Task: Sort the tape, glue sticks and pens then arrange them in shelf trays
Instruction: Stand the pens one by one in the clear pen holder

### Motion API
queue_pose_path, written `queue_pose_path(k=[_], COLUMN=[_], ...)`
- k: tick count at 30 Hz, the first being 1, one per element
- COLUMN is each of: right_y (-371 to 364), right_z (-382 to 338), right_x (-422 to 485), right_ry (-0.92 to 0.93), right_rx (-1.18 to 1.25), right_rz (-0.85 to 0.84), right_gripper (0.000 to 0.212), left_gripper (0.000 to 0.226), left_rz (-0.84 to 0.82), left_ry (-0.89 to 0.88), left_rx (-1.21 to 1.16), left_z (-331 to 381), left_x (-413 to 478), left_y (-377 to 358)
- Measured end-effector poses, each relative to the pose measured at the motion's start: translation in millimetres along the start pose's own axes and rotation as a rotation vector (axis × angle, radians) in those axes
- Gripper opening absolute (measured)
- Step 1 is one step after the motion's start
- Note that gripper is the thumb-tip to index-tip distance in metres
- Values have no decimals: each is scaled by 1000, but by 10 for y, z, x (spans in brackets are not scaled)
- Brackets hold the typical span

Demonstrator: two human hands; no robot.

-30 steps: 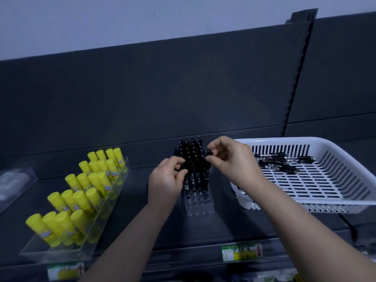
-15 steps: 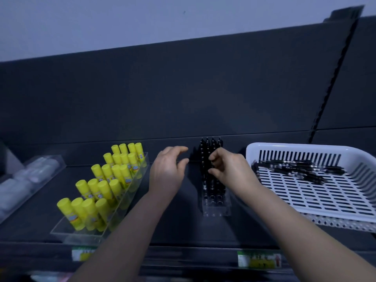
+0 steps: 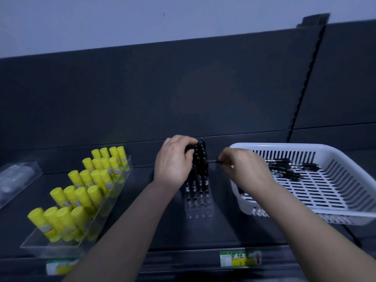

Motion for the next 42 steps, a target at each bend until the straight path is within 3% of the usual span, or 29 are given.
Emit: queue_pose_path(k=[4,10,15,18,22,27,31,34,37,42], right_y=[127,215,255,266,270,193,61,-126,-356,-683], right_z=[664,1462,1902,2154,2391,2396,2231,2020,1814,1710], right_x=[-131,-361,-456,-466,-442,-333,-271,-217,-139,-145], right_ry=[-94,-208,-265,-303,-346,-317,-262,-212,-208,-262], right_rx=[-191,-191,-168,-153,-155,-103,-90,-62,-46,-123], right_rz=[-10,-53,-96,-100,-131,-170,-233,-335,-443,-617], right_gripper=[19,20,21,20,21,24,25,20,16,39], left_gripper=[23,24,20,34,34,27,28,25,30,22], left_rz=[-105,-334,-703,-803,-887,-793,-880,-1027,-1104,-1088], left_ry=[-28,-53,-11,7,23,66,33,-71,-180,-397], left_rx=[11,40,309,458,502,296,499,645,612,532], left_z=[363,958,1019,971,973,996,826,802,871,988], left_x=[90,213,80,-8,-89,107,99,-100,-256,-331], left_y=[-395,-1193,-2058,-2319,-2576,-2569,-2479,-2542,-2651,-2624])
Point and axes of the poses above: each hand's wrist, its own x-axis towards the middle knuckle, its own y-axis out of the back of the hand, z = x × y, the point moved 10 cm from there along x, towards the middle knuckle, and after that the axes turned 1 degree about z, right-handed, at the moved point
